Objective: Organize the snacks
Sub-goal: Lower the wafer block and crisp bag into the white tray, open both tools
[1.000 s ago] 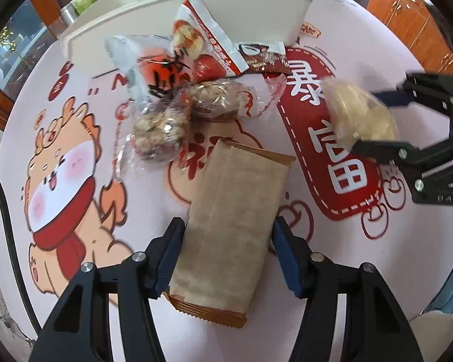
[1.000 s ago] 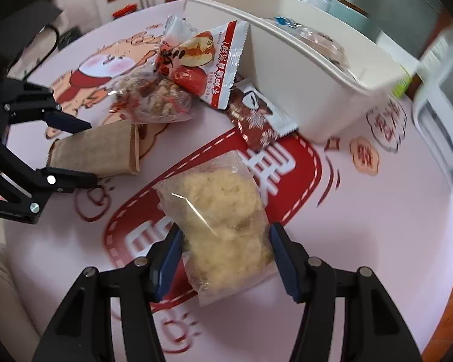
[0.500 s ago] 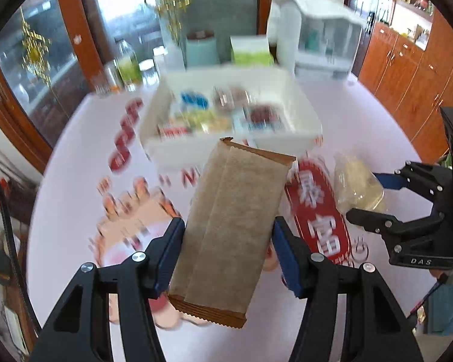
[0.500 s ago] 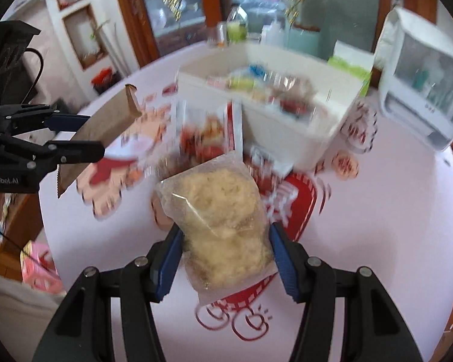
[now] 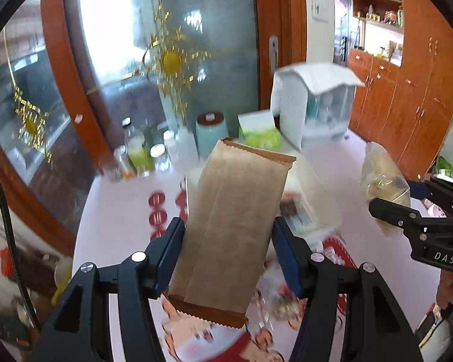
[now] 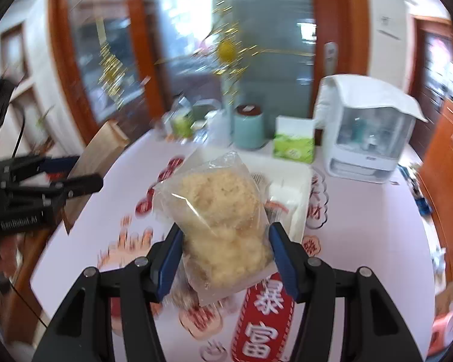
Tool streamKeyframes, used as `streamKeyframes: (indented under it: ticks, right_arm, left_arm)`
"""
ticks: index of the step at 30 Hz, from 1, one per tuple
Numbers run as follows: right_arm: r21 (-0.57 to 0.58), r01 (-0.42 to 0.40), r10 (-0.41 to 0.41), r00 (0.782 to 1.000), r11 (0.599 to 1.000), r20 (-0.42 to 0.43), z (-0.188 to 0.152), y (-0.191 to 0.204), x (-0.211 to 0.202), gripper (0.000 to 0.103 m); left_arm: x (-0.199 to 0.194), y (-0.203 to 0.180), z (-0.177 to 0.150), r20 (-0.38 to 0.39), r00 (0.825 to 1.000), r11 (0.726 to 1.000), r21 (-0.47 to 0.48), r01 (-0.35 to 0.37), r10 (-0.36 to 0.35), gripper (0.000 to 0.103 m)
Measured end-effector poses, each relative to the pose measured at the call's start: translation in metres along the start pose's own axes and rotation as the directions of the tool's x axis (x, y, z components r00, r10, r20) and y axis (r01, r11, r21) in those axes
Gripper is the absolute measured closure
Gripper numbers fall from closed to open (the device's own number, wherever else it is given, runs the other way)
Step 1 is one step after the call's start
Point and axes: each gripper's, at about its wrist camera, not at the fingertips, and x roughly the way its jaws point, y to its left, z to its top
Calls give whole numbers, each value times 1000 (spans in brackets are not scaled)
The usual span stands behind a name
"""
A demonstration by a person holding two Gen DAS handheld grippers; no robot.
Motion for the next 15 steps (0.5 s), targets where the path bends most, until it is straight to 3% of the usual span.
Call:
streamKeyframes:
  ticks: [4,10,15]
  right_arm:
    - [93,108,-109,994,990,4,27,2,10,46]
    - [199,168,-163,986,966,-41,47,-1,48,46]
    - [254,204,-182,978,945,-105,36,-5,84,45]
  left_arm:
    - [21,16,17,32,999,1000,-25,2,-1,45]
    - [76,33,13,7,1000,993,-119,-19,20,45]
    - [124,45,4,-38,999,982,-190,-21,14,45]
